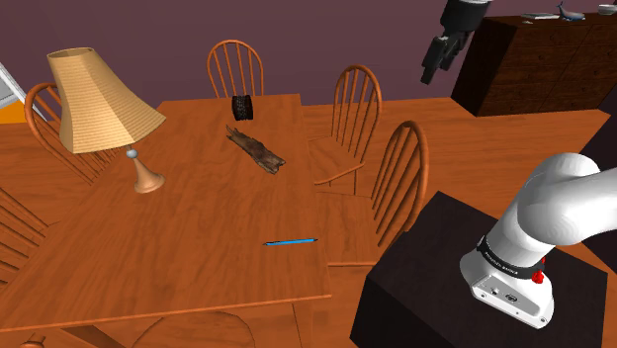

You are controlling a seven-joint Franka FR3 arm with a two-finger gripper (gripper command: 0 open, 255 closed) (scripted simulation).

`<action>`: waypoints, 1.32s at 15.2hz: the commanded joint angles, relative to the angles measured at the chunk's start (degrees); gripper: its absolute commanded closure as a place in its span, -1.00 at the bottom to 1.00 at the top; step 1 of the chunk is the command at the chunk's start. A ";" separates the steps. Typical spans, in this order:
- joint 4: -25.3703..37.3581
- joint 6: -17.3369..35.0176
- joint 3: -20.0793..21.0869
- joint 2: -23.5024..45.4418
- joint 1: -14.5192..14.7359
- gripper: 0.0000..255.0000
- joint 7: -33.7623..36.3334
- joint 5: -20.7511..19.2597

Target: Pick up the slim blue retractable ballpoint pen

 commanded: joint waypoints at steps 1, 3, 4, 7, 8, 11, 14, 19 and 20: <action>0.00 0.00 0.00 0.00 0.00 -1.00 0.00 0.00; -1.43 2.85 0.49 2.09 1.03 -1.00 -0.58 0.38; -2.07 4.28 0.74 3.20 1.55 -1.00 -0.88 0.55; -3.71 8.52 1.52 6.79 3.08 -1.00 -1.77 1.06; -4.16 9.92 1.80 8.07 3.59 -1.00 -2.08 1.22; -5.23 14.08 2.67 12.14 5.06 -1.00 -2.99 1.66; -5.88 18.13 3.61 16.54 6.46 -1.00 -3.91 2.03; -6.01 24.55 5.35 24.48 8.65 -1.00 -5.36 2.38; -5.91 25.77 5.72 26.14 9.06 -1.00 -5.64 2.40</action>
